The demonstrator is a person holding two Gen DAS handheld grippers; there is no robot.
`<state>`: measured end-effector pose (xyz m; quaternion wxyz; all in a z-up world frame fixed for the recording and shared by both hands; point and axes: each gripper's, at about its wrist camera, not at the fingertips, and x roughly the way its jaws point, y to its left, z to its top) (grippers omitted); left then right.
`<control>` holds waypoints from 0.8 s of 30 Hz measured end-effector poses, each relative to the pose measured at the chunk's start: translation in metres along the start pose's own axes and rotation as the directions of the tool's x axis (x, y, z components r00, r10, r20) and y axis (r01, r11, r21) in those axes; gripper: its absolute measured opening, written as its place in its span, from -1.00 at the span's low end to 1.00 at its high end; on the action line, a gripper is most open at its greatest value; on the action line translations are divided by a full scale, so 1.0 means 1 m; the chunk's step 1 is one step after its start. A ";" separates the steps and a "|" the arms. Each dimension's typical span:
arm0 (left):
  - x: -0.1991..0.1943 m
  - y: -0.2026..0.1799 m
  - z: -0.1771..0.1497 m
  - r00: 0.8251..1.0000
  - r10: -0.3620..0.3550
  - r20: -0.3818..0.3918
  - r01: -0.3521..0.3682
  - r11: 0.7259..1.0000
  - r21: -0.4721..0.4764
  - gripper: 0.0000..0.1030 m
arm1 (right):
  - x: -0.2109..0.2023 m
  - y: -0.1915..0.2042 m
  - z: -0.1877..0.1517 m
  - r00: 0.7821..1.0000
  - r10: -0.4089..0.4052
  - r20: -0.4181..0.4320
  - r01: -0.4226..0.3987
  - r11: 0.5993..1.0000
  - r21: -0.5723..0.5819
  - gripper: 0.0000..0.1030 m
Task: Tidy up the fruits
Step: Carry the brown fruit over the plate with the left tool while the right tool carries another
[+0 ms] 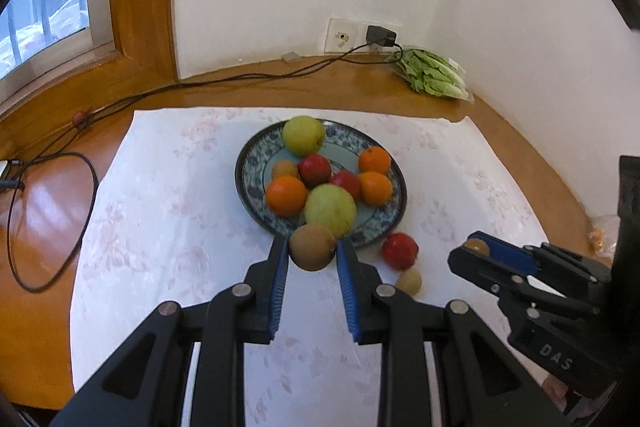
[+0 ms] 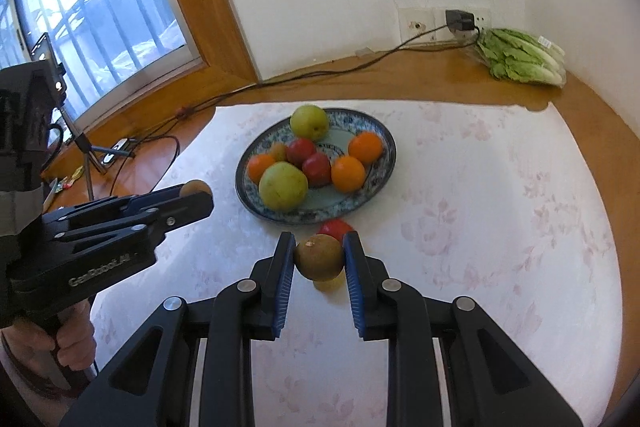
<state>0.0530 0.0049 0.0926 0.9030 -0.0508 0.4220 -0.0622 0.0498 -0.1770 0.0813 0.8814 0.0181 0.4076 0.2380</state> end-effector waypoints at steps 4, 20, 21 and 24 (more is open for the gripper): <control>0.007 0.000 0.009 1.000 -0.006 0.000 0.006 1.000 0.005 -0.50 | 0.003 0.003 0.011 1.000 -0.009 0.019 0.010 1.000 -0.024 -0.50; 0.047 0.009 0.036 1.000 -0.013 0.003 0.013 0.999 -0.032 -0.50 | 0.051 -0.002 0.040 0.999 0.007 0.033 -0.006 0.999 -0.037 -0.50; 0.051 0.009 0.037 1.000 -0.011 0.000 0.011 0.999 -0.034 -0.50 | 0.054 -0.002 0.042 0.999 0.010 0.034 -0.008 0.999 -0.040 -0.50; 0.059 0.011 0.040 1.000 -0.002 0.005 0.002 1.000 -0.031 -0.50 | 0.064 -0.002 0.045 0.999 0.023 0.039 -0.021 0.998 -0.051 -0.50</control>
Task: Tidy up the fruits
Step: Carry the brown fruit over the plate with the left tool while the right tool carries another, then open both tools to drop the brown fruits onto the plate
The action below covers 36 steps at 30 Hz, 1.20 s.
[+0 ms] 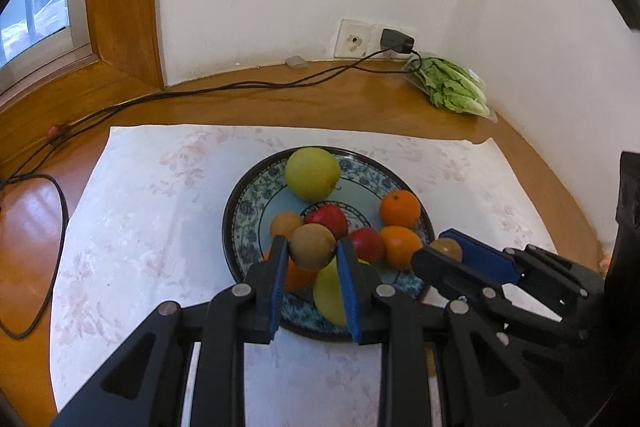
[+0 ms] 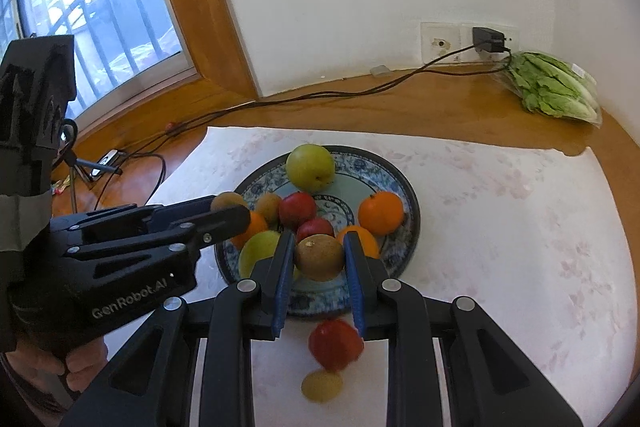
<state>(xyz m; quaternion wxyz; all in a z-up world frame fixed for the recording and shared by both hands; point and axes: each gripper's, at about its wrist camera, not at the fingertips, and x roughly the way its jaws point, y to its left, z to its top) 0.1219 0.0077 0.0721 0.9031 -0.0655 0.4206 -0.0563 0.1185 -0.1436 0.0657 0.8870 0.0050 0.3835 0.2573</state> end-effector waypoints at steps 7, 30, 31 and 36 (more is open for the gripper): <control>0.014 0.000 0.001 1.000 -0.018 -0.007 0.018 1.000 0.001 -0.50 | 0.014 -0.008 0.008 1.000 -0.004 0.014 0.004 1.000 -0.007 -0.50; 0.019 -0.007 0.001 1.000 0.000 0.017 0.000 1.000 0.030 -0.46 | 0.029 -0.023 0.004 1.000 0.004 -0.008 -0.003 1.000 0.024 -0.40; 0.018 -0.007 0.001 1.000 -0.002 0.016 0.001 1.000 0.026 -0.43 | 0.028 -0.023 0.003 1.000 0.004 -0.007 -0.003 1.000 0.027 -0.37; 0.014 -0.004 -0.001 1.000 -0.005 0.014 0.005 1.000 0.014 -0.26 | 0.021 -0.023 0.002 1.000 0.004 -0.011 -0.004 0.999 0.035 -0.28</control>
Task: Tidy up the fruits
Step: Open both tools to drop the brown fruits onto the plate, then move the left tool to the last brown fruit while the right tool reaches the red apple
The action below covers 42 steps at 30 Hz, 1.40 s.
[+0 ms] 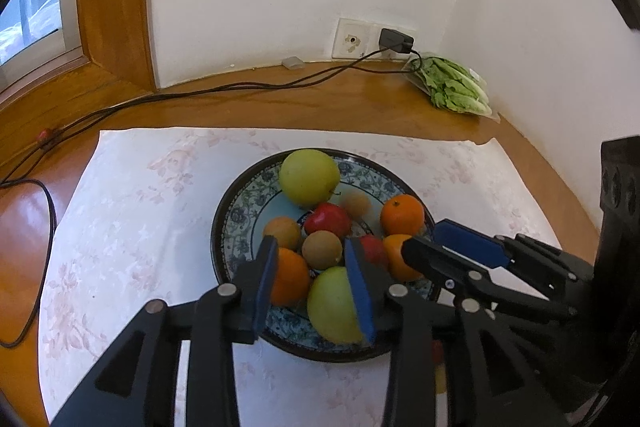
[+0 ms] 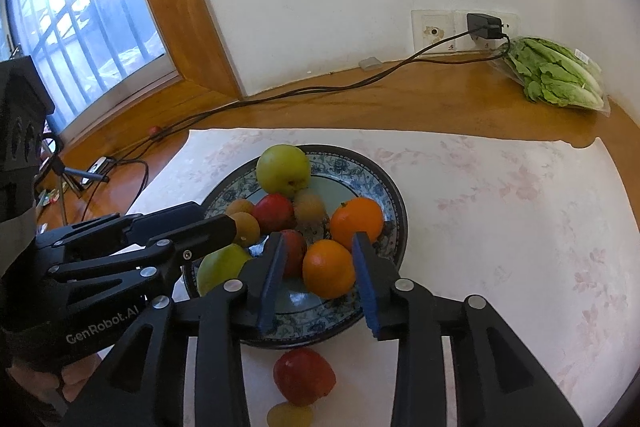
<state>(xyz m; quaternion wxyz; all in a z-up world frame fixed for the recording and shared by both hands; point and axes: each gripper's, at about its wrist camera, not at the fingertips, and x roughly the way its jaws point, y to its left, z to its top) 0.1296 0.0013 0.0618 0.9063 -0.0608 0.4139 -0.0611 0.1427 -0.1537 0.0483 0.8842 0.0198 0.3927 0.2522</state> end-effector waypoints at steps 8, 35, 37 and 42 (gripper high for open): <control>-0.016 -0.006 -0.008 1.000 -0.006 0.003 0.006 1.000 0.001 -0.15 | -0.023 0.004 -0.007 1.000 0.006 -0.001 -0.006 1.000 0.003 -0.22; -0.045 -0.047 -0.058 0.997 -0.061 -0.049 0.062 0.998 0.012 -0.12 | -0.074 -0.016 -0.057 0.995 -0.061 -0.074 0.068 0.993 0.091 -0.21; -0.043 -0.052 -0.062 0.996 -0.061 -0.058 0.061 0.998 0.012 -0.12 | -0.076 -0.018 -0.060 0.995 -0.064 -0.076 0.072 0.993 0.096 -0.21; -0.038 -0.062 -0.068 0.994 -0.070 -0.079 0.072 0.997 0.022 -0.12 | -0.077 -0.023 -0.064 0.994 -0.065 -0.085 0.074 0.992 0.102 -0.21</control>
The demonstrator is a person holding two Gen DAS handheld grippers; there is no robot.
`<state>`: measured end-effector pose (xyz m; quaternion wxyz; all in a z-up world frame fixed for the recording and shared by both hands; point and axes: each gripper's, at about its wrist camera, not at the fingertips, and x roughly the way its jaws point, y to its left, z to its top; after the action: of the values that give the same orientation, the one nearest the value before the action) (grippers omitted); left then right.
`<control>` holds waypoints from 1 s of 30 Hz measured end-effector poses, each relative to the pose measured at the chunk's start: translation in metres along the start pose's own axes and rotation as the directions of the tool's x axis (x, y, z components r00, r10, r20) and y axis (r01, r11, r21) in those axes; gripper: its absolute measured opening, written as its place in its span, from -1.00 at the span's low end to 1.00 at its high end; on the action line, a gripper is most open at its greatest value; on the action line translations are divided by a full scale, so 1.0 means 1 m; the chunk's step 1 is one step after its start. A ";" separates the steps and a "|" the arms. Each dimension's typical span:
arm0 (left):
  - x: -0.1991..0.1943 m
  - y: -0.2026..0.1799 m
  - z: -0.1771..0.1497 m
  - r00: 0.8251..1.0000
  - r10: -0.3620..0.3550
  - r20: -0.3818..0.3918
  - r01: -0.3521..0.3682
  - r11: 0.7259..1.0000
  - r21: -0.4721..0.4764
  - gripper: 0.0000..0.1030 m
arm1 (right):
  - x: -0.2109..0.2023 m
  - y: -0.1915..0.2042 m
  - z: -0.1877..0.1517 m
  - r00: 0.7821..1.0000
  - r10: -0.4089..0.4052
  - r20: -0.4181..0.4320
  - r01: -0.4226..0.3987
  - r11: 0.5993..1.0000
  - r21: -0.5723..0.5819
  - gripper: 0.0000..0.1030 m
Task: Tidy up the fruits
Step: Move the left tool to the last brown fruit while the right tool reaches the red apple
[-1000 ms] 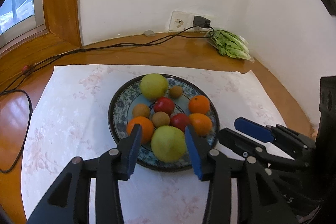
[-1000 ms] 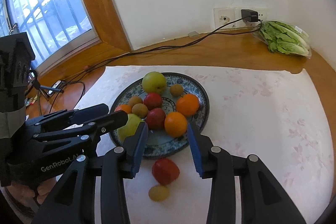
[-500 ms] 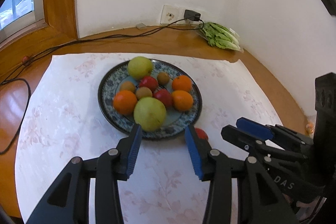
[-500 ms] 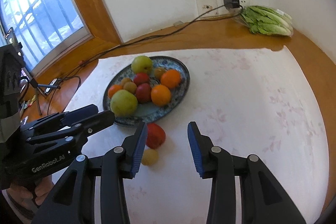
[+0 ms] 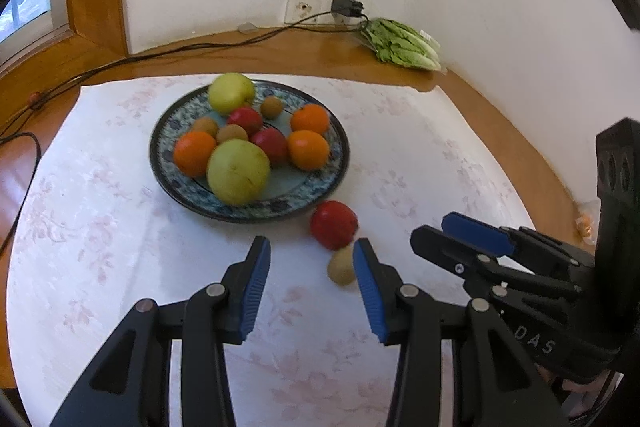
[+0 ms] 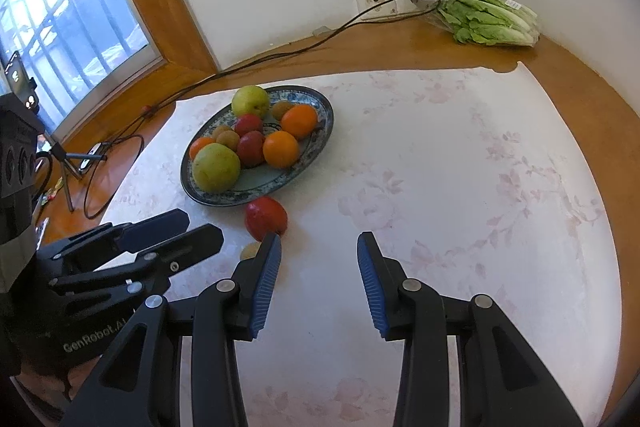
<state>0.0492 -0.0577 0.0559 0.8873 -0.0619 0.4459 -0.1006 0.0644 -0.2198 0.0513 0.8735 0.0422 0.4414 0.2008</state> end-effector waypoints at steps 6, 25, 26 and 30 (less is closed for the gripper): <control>0.007 -0.011 -0.008 1.000 -0.003 -0.017 0.003 1.000 0.014 -0.12 | -0.001 -0.010 -0.003 1.000 -0.014 0.003 0.014 1.000 0.017 -0.21; 0.031 -0.027 -0.017 0.997 0.043 -0.063 -0.039 0.997 0.071 -0.43 | 0.003 -0.029 -0.008 1.000 -0.021 -0.006 0.021 0.998 0.064 -0.21; 0.032 -0.028 -0.017 0.997 0.043 -0.066 -0.038 0.997 0.073 -0.47 | 0.003 -0.030 -0.008 1.000 -0.021 -0.006 0.021 0.998 0.067 -0.21; 0.033 -0.029 -0.018 0.997 0.042 -0.062 -0.037 0.996 0.079 -0.54 | 0.003 -0.032 -0.009 1.000 -0.023 -0.007 0.023 0.997 0.076 -0.21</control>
<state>0.0506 -0.0937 0.0255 0.8762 -0.0152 0.4708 -0.1022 0.0690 -0.2491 0.0349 0.8723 0.0696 0.4517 0.1741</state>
